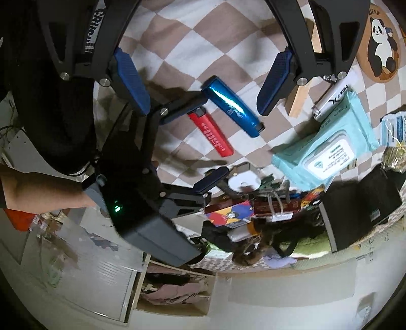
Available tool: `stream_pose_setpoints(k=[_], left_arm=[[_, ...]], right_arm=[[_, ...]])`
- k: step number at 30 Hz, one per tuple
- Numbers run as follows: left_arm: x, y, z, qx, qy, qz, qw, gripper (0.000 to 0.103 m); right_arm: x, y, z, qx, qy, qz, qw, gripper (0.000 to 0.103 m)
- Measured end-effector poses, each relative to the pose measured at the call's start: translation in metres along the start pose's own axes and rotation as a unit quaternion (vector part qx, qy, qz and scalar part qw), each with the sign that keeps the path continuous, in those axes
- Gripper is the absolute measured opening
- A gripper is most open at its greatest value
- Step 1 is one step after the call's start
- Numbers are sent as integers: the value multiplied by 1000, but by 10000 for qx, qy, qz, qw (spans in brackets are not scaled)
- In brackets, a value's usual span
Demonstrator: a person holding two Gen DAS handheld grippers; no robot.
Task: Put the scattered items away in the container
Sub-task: 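Lower the right gripper around the red printed lighter and close it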
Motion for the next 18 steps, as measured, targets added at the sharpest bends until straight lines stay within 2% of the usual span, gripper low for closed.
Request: stream_pose_setpoints(k=[6, 12, 18], left_arm=[[-5, -6, 5, -188, 8, -21, 9998, 86], [-2, -10, 9, -338, -26, 109, 9994, 86], [13, -22, 16, -710, -238, 454, 9962, 86]], right_arm=[[-5, 1, -1, 61, 65, -281, 9996, 82], [-3, 4, 1, -60, -228, -260, 9994, 82], [19, 13, 9, -350, -1254, -160, 9914, 82]])
Point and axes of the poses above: each gripper's, at about its wrist camera, not at the fingertips, and y roughly against the way its jaws point, x to its right, z to its underside, the point moved 4 cm from there along -y, roughly the way its jaws point, and after that the axes turned 15 degrees about z, right-handed, at the moved point
